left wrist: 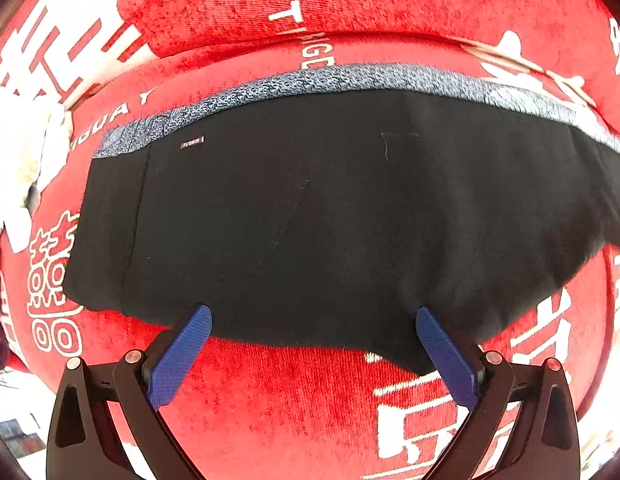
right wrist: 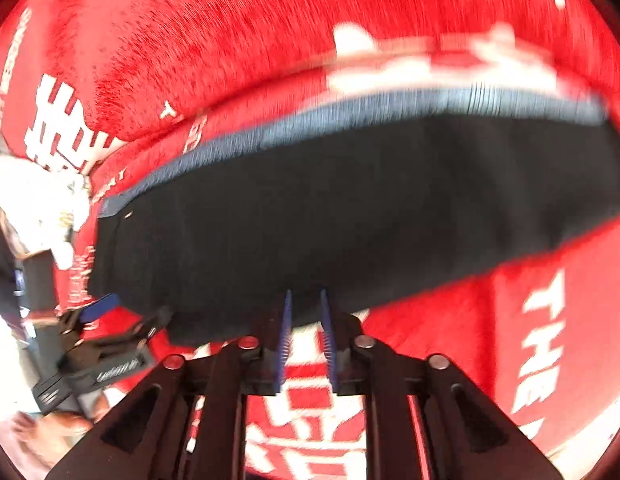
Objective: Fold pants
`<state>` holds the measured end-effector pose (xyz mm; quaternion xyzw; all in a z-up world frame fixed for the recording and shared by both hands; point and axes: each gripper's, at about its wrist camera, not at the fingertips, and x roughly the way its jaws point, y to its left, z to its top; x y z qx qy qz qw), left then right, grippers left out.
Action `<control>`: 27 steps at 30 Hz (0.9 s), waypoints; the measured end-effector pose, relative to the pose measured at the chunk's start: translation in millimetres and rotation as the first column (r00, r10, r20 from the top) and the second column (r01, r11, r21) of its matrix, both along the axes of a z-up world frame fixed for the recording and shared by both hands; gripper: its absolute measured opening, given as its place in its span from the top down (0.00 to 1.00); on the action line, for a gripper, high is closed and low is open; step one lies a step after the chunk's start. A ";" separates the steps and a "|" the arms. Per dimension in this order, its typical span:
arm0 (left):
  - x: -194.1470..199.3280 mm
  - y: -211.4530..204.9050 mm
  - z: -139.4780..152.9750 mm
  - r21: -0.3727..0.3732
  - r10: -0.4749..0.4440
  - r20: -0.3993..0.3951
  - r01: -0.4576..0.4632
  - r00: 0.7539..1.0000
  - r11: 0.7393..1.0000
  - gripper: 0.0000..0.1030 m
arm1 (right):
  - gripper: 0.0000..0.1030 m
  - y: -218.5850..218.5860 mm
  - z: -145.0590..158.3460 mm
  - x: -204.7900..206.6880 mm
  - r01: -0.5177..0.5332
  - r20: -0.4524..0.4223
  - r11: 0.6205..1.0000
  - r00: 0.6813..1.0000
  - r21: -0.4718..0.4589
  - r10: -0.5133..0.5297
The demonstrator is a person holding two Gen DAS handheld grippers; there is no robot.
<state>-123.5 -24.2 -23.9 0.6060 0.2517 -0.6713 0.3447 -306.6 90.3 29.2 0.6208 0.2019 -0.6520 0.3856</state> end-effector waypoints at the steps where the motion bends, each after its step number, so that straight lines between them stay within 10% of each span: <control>1: -1.6 1.3 1.3 -0.004 -0.005 0.004 0.005 1.000 1.000 0.00 | 0.69 -3.5 0.5 -4.0 -0.002 -0.021 1.000 1.000 0.014 0.002; 5: -2.9 7.1 6.9 0.003 -0.007 0.024 0.007 1.000 1.000 0.00 | 0.54 7.4 -33.7 -28.0 0.047 -0.036 0.982 0.999 0.184 -0.041; 16: -28.4 25.9 18.4 -0.014 -0.006 0.078 0.007 0.997 1.000 0.00 | 0.37 89.2 -25.6 -52.6 0.185 0.049 0.970 0.980 0.161 -0.195; 27: -158.5 90.1 33.2 -0.025 -0.102 0.069 0.104 0.992 0.994 0.00 | 0.32 134.9 -3.6 -152.6 0.242 0.068 0.966 0.966 0.085 -0.248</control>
